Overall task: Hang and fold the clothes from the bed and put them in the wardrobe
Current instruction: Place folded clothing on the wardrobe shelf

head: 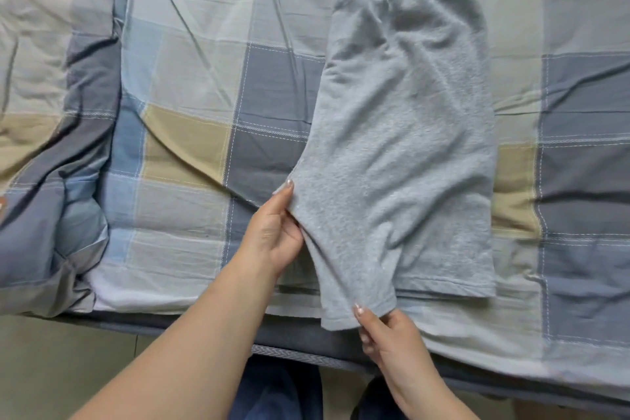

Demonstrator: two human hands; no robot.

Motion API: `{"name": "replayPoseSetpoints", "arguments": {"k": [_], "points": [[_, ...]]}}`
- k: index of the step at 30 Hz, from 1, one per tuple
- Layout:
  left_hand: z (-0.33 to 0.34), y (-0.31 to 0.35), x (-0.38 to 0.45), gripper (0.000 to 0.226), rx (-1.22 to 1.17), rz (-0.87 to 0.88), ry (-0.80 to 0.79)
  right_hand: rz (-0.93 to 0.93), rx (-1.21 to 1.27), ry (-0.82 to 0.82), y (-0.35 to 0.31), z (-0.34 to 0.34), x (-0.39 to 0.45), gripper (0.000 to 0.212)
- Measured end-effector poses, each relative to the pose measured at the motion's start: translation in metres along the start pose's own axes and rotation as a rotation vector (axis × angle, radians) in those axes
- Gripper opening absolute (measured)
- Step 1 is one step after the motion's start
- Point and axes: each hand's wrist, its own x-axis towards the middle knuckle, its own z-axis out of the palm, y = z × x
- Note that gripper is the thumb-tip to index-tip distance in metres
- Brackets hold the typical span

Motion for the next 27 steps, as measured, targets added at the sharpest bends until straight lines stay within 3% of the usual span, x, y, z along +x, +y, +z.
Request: {"name": "replayPoseSetpoints", "arguments": {"k": [2, 3, 6, 10, 14, 19, 23, 27], "points": [[-0.007, 0.003, 0.006, 0.014, 0.058, 0.037, 0.1, 0.01, -0.195, -0.034, 0.002, 0.004, 0.002, 0.021], [-0.01, 0.006, 0.009, 0.013, 0.057, 0.063, 0.141, 0.008, -0.258, -0.059, 0.004, 0.007, 0.002, 0.017], [-0.019, 0.011, 0.003, 0.016, 0.16, 0.029, 0.147, -0.023, -0.309, -0.089, 0.005, 0.02, 0.001, 0.025], [-0.033, -0.004, -0.019, 0.044, 0.75, -0.182, 0.05, 0.001, -0.352, -0.14, -0.001, 0.033, 0.004, 0.016], [-0.04, -0.017, -0.023, 0.029, 0.969, 0.026, 0.152, 0.01, -0.577, -0.168, 0.004, 0.013, 0.004, 0.015], [-0.019, -0.019, -0.01, 0.012, 0.988, 0.222, 0.118, -0.153, -0.595, -0.001, -0.008, -0.045, -0.002, 0.012], [-0.02, -0.004, 0.019, 0.008, 0.834, 0.374, 0.357, -0.445, -0.595, 0.324, -0.035, -0.086, -0.002, 0.017], [-0.033, -0.005, 0.011, 0.025, 1.0, 0.243, 0.305, -0.445, -0.573, 0.512, -0.054, -0.112, 0.015, 0.028]]}}
